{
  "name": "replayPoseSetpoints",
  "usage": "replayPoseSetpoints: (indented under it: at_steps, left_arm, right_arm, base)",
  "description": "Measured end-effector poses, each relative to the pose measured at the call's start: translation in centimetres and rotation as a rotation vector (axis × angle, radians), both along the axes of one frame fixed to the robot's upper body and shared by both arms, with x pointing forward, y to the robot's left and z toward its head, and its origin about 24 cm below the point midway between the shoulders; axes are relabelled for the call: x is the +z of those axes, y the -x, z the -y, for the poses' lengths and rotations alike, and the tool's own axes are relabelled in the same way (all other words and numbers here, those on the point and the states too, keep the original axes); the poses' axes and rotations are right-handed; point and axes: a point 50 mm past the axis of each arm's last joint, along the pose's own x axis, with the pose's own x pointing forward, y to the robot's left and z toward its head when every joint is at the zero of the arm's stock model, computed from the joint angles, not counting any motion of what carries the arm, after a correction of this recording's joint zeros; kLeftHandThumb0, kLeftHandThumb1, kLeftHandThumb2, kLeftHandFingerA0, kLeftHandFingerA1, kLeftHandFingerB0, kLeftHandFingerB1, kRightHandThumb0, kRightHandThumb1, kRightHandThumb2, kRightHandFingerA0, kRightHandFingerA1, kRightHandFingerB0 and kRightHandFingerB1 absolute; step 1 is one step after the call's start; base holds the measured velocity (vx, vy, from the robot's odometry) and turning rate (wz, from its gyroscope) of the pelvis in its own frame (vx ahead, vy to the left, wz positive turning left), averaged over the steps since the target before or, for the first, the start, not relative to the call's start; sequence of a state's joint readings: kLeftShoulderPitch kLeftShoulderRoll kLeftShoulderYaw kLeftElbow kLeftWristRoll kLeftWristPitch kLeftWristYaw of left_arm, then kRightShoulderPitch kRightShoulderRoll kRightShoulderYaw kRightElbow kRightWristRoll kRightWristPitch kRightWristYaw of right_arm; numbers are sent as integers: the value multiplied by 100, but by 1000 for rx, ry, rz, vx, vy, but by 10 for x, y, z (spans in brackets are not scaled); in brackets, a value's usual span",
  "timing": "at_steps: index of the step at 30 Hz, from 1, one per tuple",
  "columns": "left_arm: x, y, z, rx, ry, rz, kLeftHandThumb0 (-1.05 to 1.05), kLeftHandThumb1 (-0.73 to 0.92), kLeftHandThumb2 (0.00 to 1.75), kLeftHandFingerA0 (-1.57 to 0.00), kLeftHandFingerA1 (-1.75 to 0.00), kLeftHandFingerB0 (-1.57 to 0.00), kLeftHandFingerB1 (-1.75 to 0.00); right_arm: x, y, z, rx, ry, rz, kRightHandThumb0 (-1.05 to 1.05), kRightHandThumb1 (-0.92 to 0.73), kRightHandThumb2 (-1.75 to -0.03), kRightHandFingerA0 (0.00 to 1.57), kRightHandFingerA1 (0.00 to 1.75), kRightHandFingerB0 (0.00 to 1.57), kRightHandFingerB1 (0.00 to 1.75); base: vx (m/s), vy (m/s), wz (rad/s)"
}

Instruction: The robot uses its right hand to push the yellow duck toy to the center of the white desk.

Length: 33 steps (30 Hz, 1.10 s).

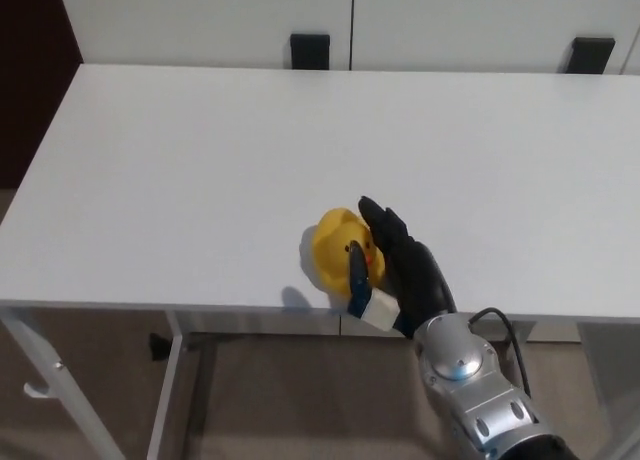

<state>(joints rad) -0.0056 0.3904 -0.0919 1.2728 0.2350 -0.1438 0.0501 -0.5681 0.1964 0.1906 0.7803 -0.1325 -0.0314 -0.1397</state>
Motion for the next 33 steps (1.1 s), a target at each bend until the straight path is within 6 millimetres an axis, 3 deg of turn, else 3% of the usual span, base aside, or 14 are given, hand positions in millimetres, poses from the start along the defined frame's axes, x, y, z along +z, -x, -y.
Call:
replayPoseSetpoints:
  at_steps: [6,11,19,21,22,24,25,26,28,29,30,31,32,33]
  left_arm:
    - [0,0,1,1,2,-1,-13,72,68,-86,-72,-87,-59]
    - [-1,5,1,5,3,-10,-13,74,66,-83,-66,-85,-58]
    - [-3,10,1,10,5,-23,-12,72,64,-81,-58,-84,-55]
    - [-3,11,1,10,5,-24,-14,70,62,-83,-66,-86,-57]
    - [-3,11,1,11,5,-25,-15,67,60,-81,-64,-82,-55]
    - [-3,11,1,12,6,-24,-15,67,60,-81,-64,-82,-55]
    - [-3,11,1,12,6,-24,-16,71,61,-83,-61,-82,-54]
    - [-4,13,1,16,7,-30,-16,71,61,-83,-61,-82,-54]
    - [-4,13,1,15,8,-28,-12,71,61,-83,-60,-85,-55]
    - [-4,12,2,15,9,-26,-12,71,61,-83,-60,-85,-55]
    - [-4,14,1,17,8,-30,-14,71,62,-85,-66,-88,-57]
    - [-4,14,1,17,8,-31,-14,71,62,-85,-66,-88,-57]
    - [-4,14,1,18,8,-32,-12,72,62,-85,-68,-87,-54]
    - [-4,14,1,18,8,-31,-12,72,62,-85,-68,-87,-54]
  right_arm:
    - [-1,-1,11,-77,150,46,-105,-92,-101,0,0,0,0]
    - [5,-6,36,-159,306,121,-105,-92,-88,0,0,0,0]
    - [56,-16,83,-296,537,422,-105,-92,-84,0,0,0,0]
    - [69,-15,90,-312,566,488,-105,-92,-90,0,0,0,0]
    - [78,-14,96,-323,585,534,-95,-92,-108,0,0,0,0]
    - [92,-9,112,-352,624,599,-95,-92,-108,0,0,0,0]
    - [92,-9,112,-352,624,599,-96,-92,-90,0,0,0,0]
    - [101,-3,140,-401,686,627,-96,-92,-90,0,0,0,0]
    - [102,1,149,-417,705,627,-91,-92,-73,0,0,0,0]
    - [103,11,176,-457,756,613,-91,-92,-73,0,0,0,0]
    - [103,21,202,-497,801,589,-104,-73,-98,0,23,0,15]
    - [102,26,211,-511,817,577,-104,-73,-98,0,23,0,15]
    - [103,31,221,-528,833,565,-68,-68,-85,0,34,0,20]
    - [101,42,243,-563,865,530,-68,-68,-85,0,34,0,20]
  base:
    - [0,0,0]
    - [0,0,0]
    - [0,0,0]
    - [0,0,0]
    - [0,0,0]
    - [0,0,3]
    - [0,0,0]
    - [0,0,0]
    - [0,0,7]
    - [0,0,0]
    - [0,0,0]
    - [0,0,0]
    - [0,0,0]
    - [0,0,0]
